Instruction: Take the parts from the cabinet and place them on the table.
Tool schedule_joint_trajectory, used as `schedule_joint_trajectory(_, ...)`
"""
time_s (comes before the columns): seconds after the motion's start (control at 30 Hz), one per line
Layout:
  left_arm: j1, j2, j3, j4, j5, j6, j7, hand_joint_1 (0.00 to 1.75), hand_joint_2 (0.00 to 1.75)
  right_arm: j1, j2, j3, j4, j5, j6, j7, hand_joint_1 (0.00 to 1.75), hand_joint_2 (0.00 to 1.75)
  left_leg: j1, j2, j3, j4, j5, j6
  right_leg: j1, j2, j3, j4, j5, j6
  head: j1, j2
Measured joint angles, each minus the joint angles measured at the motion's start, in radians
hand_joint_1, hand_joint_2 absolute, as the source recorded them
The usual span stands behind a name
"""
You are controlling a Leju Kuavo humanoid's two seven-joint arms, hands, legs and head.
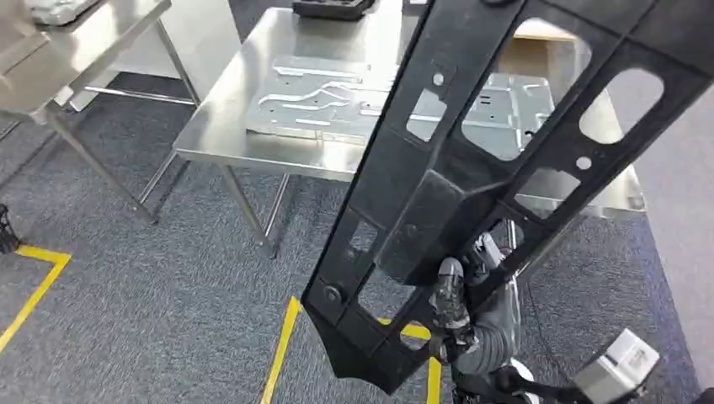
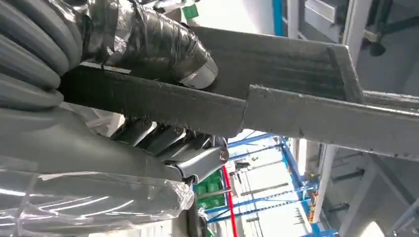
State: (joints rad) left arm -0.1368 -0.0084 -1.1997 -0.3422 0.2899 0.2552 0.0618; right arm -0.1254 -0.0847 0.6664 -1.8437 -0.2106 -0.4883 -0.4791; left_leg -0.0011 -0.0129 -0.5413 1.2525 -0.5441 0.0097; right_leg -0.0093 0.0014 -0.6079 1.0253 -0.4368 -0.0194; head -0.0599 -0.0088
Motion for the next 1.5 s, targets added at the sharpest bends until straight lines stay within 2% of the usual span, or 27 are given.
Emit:
schedule_joint_trajectory(0.07, 0.000, 0.000, 0.000, 0.000, -0.001, 0.002, 0.000, 0.00, 1.75, 0.000, 0.000, 0.000, 0.003, 0.000, 0.000, 0.000, 1.75, 1.75, 0.000, 0.001, -0.085, 0.051, -0.098, -0.003, 0.001, 0.001, 0.040, -0.012, -0.024, -0.001, 0.000, 0.000)
schedule_joint_trajectory(0.1, -0.001, 0.000, 0.000, 0.000, -0.001, 0.002, -0.001, 0.00, 1.75, 0.000, 0.000, 0.000, 0.004, 0.000, 0.001, 0.000, 1.75, 1.75, 0.000, 0.001, -0.113, 0.044, -0.162, -0.003, 0.002, 0.002, 0.065, -0.016, -0.039, -0.001, 0.000, 0.000)
schedule_joint_trajectory(0.13, -0.002, 0.000, 0.000, 0.000, -0.001, 0.002, -0.001, 0.00, 1.75, -0.001, 0.000, 0.000, 0.005, 0.000, 0.001, 0.000, 1.75, 1.75, 0.000, 0.002, -0.128, 0.024, -0.191, -0.001, 0.003, 0.004, 0.086, -0.016, -0.053, -0.001, 0.000, 0.000)
schedule_joint_trajectory(0.17, -0.004, 0.000, 0.000, 0.000, -0.001, 0.002, -0.001, 0.00, 1.75, -0.001, 0.000, 0.000, 0.007, 0.000, 0.001, 0.000, 1.75, 1.75, 0.000, 0.002, -0.133, -0.023, -0.184, 0.002, 0.006, 0.005, 0.111, -0.016, -0.070, -0.001, 0.000, 0.000)
schedule_joint_trajectory(0.2, -0.003, 0.000, 0.000, 0.000, -0.001, 0.002, -0.001, 0.00, 1.75, -0.001, 0.001, 0.000, 0.008, 0.000, 0.001, 0.001, 1.75, 1.75, -0.002, 0.002, -0.131, -0.087, -0.120, 0.010, 0.008, 0.005, 0.133, -0.017, -0.086, -0.001, 0.000, 0.000)
schedule_joint_trajectory(0.23, -0.002, 0.000, 0.000, 0.000, -0.001, 0.003, -0.002, 0.00, 1.75, 0.000, 0.001, 0.000, 0.009, 0.000, 0.000, 0.001, 1.75, 1.75, -0.006, 0.003, -0.127, -0.155, -0.007, 0.022, 0.008, 0.004, 0.140, -0.020, -0.100, -0.001, 0.000, 0.000)
schedule_joint_trajectory(0.27, 0.000, 0.000, 0.001, 0.000, -0.001, 0.004, -0.002, 0.00, 1.75, -0.003, 0.001, 0.000, 0.010, 0.000, 0.000, 0.000, 1.75, 1.75, -0.010, 0.006, -0.127, -0.212, 0.133, 0.030, 0.007, 0.004, 0.150, -0.020, -0.111, 0.001, 0.005, 0.000)
schedule_joint_trajectory(0.33, -0.003, 0.000, 0.002, -0.001, -0.001, 0.006, -0.004, 0.00, 1.75, -0.003, 0.002, 0.000, 0.012, 0.000, 0.000, 0.000, 1.75, 1.75, -0.030, 0.002, -0.115, -0.222, 0.107, 0.032, 0.000, 0.014, 0.161, -0.031, -0.128, 0.021, 0.000, 0.000)
schedule_joint_trajectory(0.4, -0.002, -0.001, 0.002, -0.001, -0.001, 0.006, -0.004, 0.00, 1.75, -0.001, 0.003, 0.000, 0.012, 0.000, -0.001, 0.001, 1.75, 1.75, -0.032, -0.001, -0.094, -0.256, 0.131, 0.041, -0.001, 0.012, 0.174, 0.005, -0.094, 0.032, 0.003, 0.000)
schedule_joint_trajectory(0.47, -0.004, -0.001, 0.002, -0.001, 0.000, 0.006, -0.005, 0.00, 1.75, -0.004, 0.003, 0.000, 0.011, 0.000, -0.004, 0.001, 1.75, 1.75, -0.025, 0.004, -0.048, -0.260, 0.134, 0.048, -0.001, 0.009, 0.150, 0.068, -0.112, 0.036, 0.008, 0.000)
schedule_joint_trajectory(0.57, -0.006, 0.000, 0.003, 0.000, 0.002, 0.006, 0.000, 0.00, 1.75, -0.006, 0.003, -0.001, 0.011, 0.000, -0.004, 0.000, 1.75, 1.75, -0.024, 0.003, -0.030, -0.258, 0.111, 0.054, 0.000, 0.006, 0.021, 0.230, -0.195, 0.043, 0.019, 0.000)
schedule_joint_trajectory(0.6, -0.005, 0.000, 0.003, 0.000, 0.002, 0.006, 0.000, 0.00, 1.75, -0.005, 0.003, -0.001, 0.014, 0.000, -0.004, 0.001, 1.75, 1.75, -0.026, 0.002, -0.025, -0.257, 0.102, 0.053, 0.001, 0.005, -0.014, 0.254, -0.226, 0.044, 0.018, 0.000)
schedule_joint_trajectory(0.63, -0.002, -0.001, 0.003, 0.000, 0.002, 0.006, 0.000, 0.00, 1.75, -0.004, 0.003, -0.001, 0.016, 0.000, -0.004, 0.001, 1.75, 1.75, -0.026, 0.001, -0.018, -0.256, 0.094, 0.054, 0.001, 0.005, -0.033, 0.242, -0.224, 0.045, 0.021, 0.000)
schedule_joint_trajectory(0.67, 0.000, -0.001, 0.003, 0.000, 0.002, 0.006, -0.001, 0.00, 1.75, -0.004, 0.003, -0.001, 0.017, -0.001, -0.004, 0.001, 1.75, 1.75, -0.027, 0.000, -0.008, -0.255, 0.085, 0.053, 0.003, 0.005, -0.029, 0.189, -0.183, 0.041, 0.018, 0.000)
schedule_joint_trajectory(0.73, 0.000, -0.002, 0.003, 0.000, 0.002, 0.006, 0.000, 0.00, 1.75, -0.005, 0.003, -0.001, 0.017, -0.001, -0.004, 0.001, 1.75, 1.75, -0.026, -0.002, 0.012, -0.253, 0.068, 0.050, 0.012, 0.005, 0.012, 0.026, -0.036, 0.028, 0.020, 0.000)
schedule_joint_trajectory(0.77, 0.002, -0.003, 0.003, 0.000, 0.002, 0.006, 0.000, 0.00, 1.75, -0.004, 0.003, -0.001, 0.018, -0.001, -0.004, 0.000, 1.75, 1.75, -0.025, -0.002, 0.012, -0.254, 0.062, 0.048, 0.017, 0.006, 0.013, 0.012, -0.003, 0.019, 0.018, 0.000)
schedule_joint_trajectory(0.8, 0.001, -0.003, 0.003, 0.000, 0.002, 0.006, 0.000, 0.00, 1.75, -0.007, 0.003, -0.001, 0.019, -0.001, -0.004, 0.001, 1.75, 1.75, -0.027, -0.005, 0.017, -0.253, 0.059, 0.043, 0.022, 0.005, 0.007, -0.009, -0.032, 0.018, 0.012, 0.000)
schedule_joint_trajectory(0.87, -0.001, -0.004, 0.003, 0.000, 0.002, 0.006, 0.000, 0.00, 1.75, -0.007, 0.003, -0.001, 0.019, 0.000, -0.004, 0.000, 1.75, 1.75, -0.025, -0.004, 0.023, -0.250, 0.058, 0.034, 0.021, 0.006, 0.017, -0.013, -0.008, 0.008, 0.010, 0.000)
schedule_joint_trajectory(0.97, -0.003, -0.004, 0.004, 0.000, 0.002, 0.007, 0.000, 0.00, 1.75, -0.008, 0.004, -0.001, 0.019, 0.000, -0.004, 0.000, 1.75, 1.75, -0.024, -0.001, 0.000, -0.195, 0.048, 0.019, 0.011, 0.004, 0.054, -0.029, -0.016, -0.007, 0.009, 0.000)
schedule_joint_trajectory(1.07, -0.005, -0.005, 0.005, 0.000, 0.001, 0.009, -0.001, 0.00, 1.75, -0.009, 0.004, -0.002, 0.020, 0.000, -0.004, 0.000, 1.75, 1.75, -0.009, 0.002, -0.128, 0.001, -0.016, -0.002, 0.011, 0.002, 0.073, -0.031, -0.036, -0.010, 0.002, 0.000)
schedule_joint_trajectory(1.13, -0.007, -0.004, 0.008, 0.000, 0.002, 0.012, -0.003, 0.00, 1.75, -0.009, 0.004, -0.002, 0.023, 0.000, -0.004, 0.000, 1.75, 1.75, -0.004, 0.004, -0.174, 0.035, -0.035, -0.007, 0.010, 0.002, 0.093, -0.031, -0.053, -0.009, 0.002, 0.000)
schedule_joint_trajectory(1.2, -0.007, -0.005, 0.008, 0.000, 0.002, 0.013, -0.003, 0.00, 1.75, -0.009, 0.004, -0.002, 0.025, 0.000, -0.004, 0.000, 1.75, 1.75, 0.000, 0.006, -0.149, -0.072, 0.042, -0.005, 0.010, 0.003, 0.125, -0.031, -0.076, -0.006, 0.002, 0.000)
schedule_joint_trajectory(1.27, -0.002, -0.004, 0.008, 0.000, 0.003, 0.014, -0.004, 0.00, 1.75, -0.009, 0.005, -0.002, 0.026, -0.002, -0.004, 0.001, 1.75, 1.75, 0.000, 0.007, -0.109, -0.228, 0.171, 0.004, 0.009, 0.003, 0.141, -0.035, -0.101, 0.001, 0.002, 0.000)
schedule_joint_trajectory(1.33, -0.001, -0.005, 0.008, 0.000, 0.005, 0.015, -0.004, 0.00, 1.75, -0.012, 0.005, -0.002, 0.030, -0.008, -0.007, 0.006, 1.75, 1.75, -0.016, 0.009, -0.106, -0.232, 0.111, 0.011, 0.008, 0.004, 0.151, -0.031, -0.116, 0.018, 0.007, 0.000)
schedule_joint_trajectory(1.37, -0.001, -0.004, 0.009, 0.000, 0.005, 0.016, -0.006, 0.00, 1.75, -0.012, 0.006, -0.002, 0.033, -0.013, -0.009, 0.009, 1.75, 1.75, -0.017, 0.009, -0.102, -0.232, 0.135, 0.017, 0.007, 0.002, 0.156, -0.036, -0.121, 0.024, 0.004, 0.000)
schedule_joint_trajectory(1.43, -0.004, -0.005, 0.009, 0.000, 0.006, 0.016, -0.007, 0.00, 1.75, -0.014, 0.006, -0.002, 0.036, -0.018, -0.010, 0.009, 1.75, 1.75, -0.015, 0.004, -0.079, -0.241, 0.124, 0.030, 0.007, -0.001, 0.173, -0.020, -0.120, 0.030, 0.005, 0.000)
schedule_joint_trajectory(1.5, -0.002, -0.004, 0.009, 0.000, 0.007, 0.016, -0.007, 0.00, 1.75, -0.017, 0.007, -0.002, 0.040, -0.021, -0.014, 0.008, 1.75, 1.75, -0.012, 0.005, -0.051, -0.251, 0.109, 0.041, 0.003, 0.000, 0.120, 0.081, -0.116, 0.037, 0.009, 0.000)
